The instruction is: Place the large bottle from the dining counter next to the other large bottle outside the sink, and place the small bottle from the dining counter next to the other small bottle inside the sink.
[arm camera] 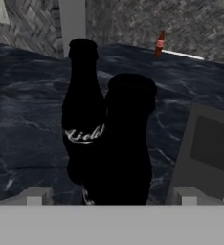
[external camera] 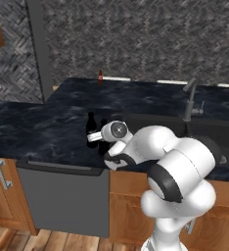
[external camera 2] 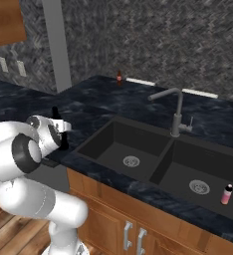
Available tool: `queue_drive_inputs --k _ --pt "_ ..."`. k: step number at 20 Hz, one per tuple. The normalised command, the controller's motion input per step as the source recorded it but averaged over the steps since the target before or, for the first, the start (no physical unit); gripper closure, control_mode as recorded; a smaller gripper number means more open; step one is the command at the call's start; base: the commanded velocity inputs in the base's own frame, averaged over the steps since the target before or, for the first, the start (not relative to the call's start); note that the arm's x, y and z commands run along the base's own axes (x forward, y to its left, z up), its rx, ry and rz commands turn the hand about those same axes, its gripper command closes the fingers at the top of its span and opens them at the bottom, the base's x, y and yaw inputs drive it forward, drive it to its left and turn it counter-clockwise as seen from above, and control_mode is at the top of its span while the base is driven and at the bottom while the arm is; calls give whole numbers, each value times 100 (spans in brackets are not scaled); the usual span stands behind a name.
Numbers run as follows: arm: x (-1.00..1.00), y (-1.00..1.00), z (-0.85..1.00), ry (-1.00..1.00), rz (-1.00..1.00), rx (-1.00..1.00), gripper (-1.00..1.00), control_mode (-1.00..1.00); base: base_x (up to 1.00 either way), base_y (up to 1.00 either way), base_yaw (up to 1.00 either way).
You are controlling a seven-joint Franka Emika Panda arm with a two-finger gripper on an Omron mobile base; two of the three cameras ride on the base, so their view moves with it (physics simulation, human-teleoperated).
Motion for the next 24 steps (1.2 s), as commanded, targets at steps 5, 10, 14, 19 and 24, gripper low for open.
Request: queue_drive_inputs --k 5,10,14,19,24 --pt "0 0 35 -5 0 1 -100 -100 0 0 0" --pt "0 0 77 -1 0 10 -100 -100 0 0 0" --pt "0 -1 83 0 -1 13 -100 -100 0 0 0" --pt "0 -3 67 0 0 4 -100 -100 0 0 0" --pt "-1 0 54 0 0 0 -100 -100 0 0 0"
